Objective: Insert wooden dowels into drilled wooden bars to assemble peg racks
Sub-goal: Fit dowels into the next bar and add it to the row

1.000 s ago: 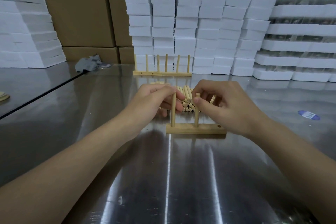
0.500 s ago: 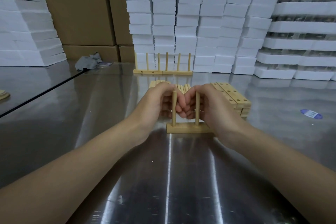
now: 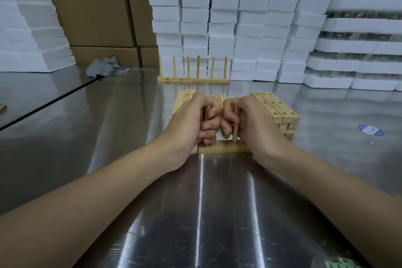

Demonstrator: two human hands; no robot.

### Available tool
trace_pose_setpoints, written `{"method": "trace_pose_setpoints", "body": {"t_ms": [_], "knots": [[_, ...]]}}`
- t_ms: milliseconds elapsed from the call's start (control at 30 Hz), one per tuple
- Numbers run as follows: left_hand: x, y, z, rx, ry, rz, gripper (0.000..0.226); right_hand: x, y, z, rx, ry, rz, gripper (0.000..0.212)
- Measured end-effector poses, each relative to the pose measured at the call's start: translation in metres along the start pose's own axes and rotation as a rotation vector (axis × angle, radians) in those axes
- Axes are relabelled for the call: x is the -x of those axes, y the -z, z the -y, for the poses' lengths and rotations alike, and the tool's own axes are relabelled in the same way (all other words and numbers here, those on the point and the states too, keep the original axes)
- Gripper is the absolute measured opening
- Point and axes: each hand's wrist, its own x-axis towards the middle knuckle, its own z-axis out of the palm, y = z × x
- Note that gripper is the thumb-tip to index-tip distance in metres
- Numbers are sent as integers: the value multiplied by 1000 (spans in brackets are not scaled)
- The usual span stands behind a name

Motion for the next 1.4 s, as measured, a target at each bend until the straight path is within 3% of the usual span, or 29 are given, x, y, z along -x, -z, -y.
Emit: {"method": "trace_pose_setpoints", "body": {"t_ms": [267,500,867,1033,1400], "knots": [[-3,-2,-2,-14,-5,-1,17,-9,3,-6,-11,2,-25,36],[-3,-3,-1,-41,17,-18,33,-5,2,-4,24,8,-45,40],[-1,-8,-5,-24,68,-41,33,3,2,1,-73,-29,-15,46],[1,-10,-8,-16,86,-53,33,-3,7,0,42,-7,-32,36],[-3,-9,-4,-22,59,-47,32,-7,8,-3,176,57,-62,39]]}}
